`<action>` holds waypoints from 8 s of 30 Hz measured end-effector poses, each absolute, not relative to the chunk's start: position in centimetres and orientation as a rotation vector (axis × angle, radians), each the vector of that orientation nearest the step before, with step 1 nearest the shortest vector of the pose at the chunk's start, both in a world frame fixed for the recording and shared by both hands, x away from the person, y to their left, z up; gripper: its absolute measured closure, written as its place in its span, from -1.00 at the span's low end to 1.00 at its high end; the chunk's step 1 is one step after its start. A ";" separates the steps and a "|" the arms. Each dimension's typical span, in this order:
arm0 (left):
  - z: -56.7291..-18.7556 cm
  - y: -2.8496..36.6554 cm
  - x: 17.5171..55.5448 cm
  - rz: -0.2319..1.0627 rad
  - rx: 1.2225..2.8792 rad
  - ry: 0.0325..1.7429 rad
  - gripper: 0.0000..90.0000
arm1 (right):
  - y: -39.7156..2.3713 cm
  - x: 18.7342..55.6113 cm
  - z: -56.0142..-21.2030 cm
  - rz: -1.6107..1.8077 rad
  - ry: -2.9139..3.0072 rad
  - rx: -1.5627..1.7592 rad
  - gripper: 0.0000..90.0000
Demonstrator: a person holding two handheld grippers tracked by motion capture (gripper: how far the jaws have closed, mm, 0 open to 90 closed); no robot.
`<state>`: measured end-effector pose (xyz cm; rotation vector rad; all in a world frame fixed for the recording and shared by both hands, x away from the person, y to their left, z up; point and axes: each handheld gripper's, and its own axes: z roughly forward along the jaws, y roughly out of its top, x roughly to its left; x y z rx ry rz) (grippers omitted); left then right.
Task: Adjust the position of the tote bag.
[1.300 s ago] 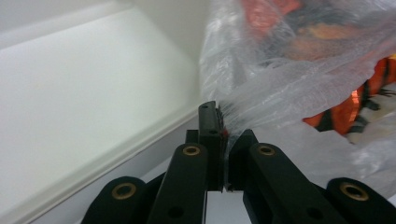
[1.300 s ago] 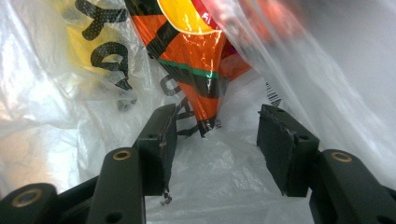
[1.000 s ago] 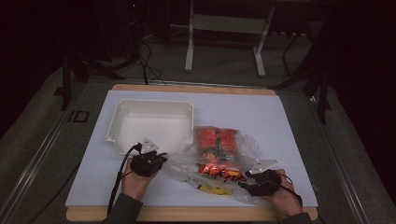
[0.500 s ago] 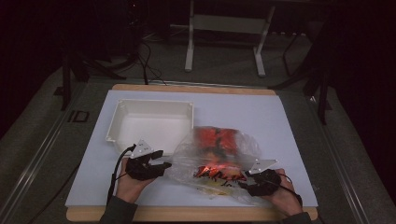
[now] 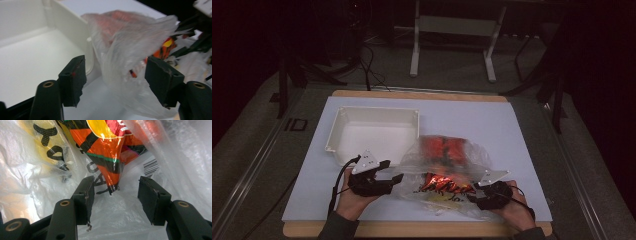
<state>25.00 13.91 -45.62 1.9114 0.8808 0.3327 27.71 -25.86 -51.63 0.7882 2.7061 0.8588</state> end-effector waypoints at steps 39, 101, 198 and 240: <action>-49.7 3.8 24.6 0.361 2.288 0.733 0.05 | -26.2 27.8 -51.9 0.875 2.705 0.802 0.08; -50.4 8.5 26.0 0.479 2.128 0.954 0.32 | -30.2 27.9 -50.5 0.745 2.611 0.838 0.28; -45.9 8.0 31.4 0.656 1.952 1.087 0.31 | -26.0 36.8 -48.1 0.969 2.389 1.064 0.28; -46.5 -0.9 34.2 0.822 2.387 0.722 0.00 | -26.4 36.0 -47.2 0.991 2.378 0.991 0.83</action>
